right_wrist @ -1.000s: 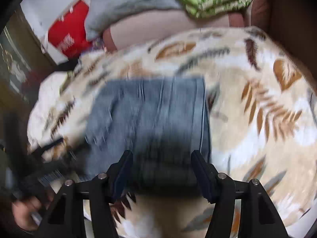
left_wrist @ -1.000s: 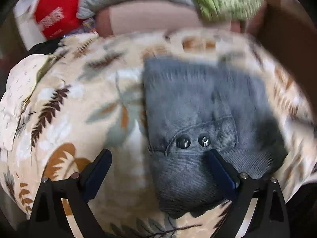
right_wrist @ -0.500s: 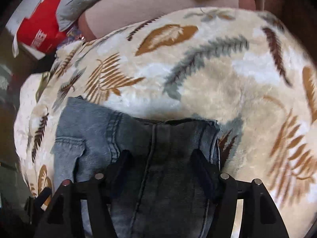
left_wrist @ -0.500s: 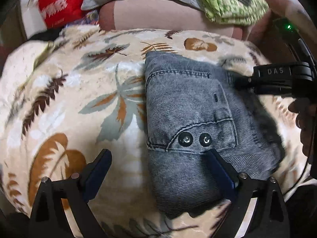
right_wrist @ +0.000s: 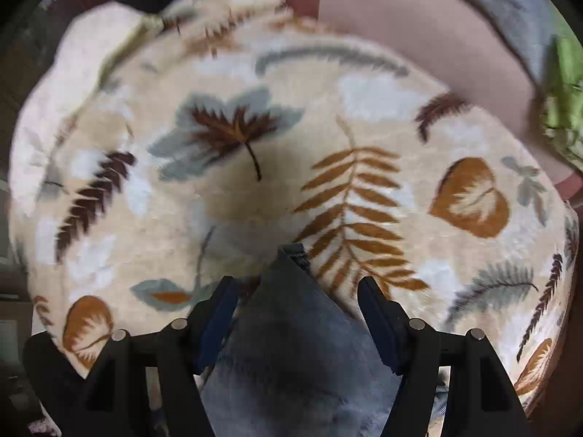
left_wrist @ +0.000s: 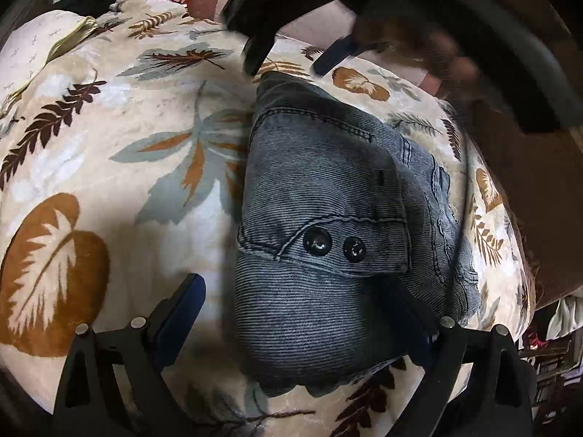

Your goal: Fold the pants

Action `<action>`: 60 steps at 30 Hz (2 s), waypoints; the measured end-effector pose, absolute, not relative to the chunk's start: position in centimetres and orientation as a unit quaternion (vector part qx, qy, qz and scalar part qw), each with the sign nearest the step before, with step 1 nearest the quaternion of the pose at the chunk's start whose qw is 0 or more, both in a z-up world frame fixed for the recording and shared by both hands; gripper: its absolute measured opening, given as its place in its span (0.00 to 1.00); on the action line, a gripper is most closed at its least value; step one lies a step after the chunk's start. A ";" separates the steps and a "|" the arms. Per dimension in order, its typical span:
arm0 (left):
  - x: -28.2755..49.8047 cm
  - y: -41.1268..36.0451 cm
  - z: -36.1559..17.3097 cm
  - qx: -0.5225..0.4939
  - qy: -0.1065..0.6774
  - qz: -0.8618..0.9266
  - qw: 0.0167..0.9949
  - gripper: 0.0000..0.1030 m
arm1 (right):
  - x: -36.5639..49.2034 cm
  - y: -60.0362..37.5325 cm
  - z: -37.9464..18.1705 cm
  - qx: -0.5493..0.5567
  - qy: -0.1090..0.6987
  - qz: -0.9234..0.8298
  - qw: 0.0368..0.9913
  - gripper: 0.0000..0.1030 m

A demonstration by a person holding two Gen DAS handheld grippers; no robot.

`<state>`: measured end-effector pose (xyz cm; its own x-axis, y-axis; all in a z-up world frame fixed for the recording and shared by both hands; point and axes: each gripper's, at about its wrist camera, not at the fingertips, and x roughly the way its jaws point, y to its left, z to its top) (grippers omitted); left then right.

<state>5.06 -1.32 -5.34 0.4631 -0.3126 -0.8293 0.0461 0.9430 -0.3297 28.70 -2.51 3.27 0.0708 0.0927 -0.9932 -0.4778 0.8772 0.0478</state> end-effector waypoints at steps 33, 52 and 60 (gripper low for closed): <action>2.6 -1.8 -2.1 -0.072 0.478 -0.082 0.872 0.93 | 10.8 -23.1 3.5 0.095 0.527 0.134 0.834 0.16; 2.4 -2.1 -3.4 -0.029 0.491 -0.058 0.869 0.93 | 2.8 -24.3 0.4 0.094 0.495 0.113 0.857 0.37; 2.6 -2.1 -3.4 -0.029 0.490 -0.060 0.869 0.93 | 1.3 -23.8 2.0 0.074 0.452 0.086 0.885 0.76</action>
<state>2.63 -2.08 -3.42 0.5128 -0.1322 -0.8483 0.0749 0.9912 -0.1092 1.32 -23.77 1.95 0.5774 0.2182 -0.7868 -0.0851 0.9745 0.2078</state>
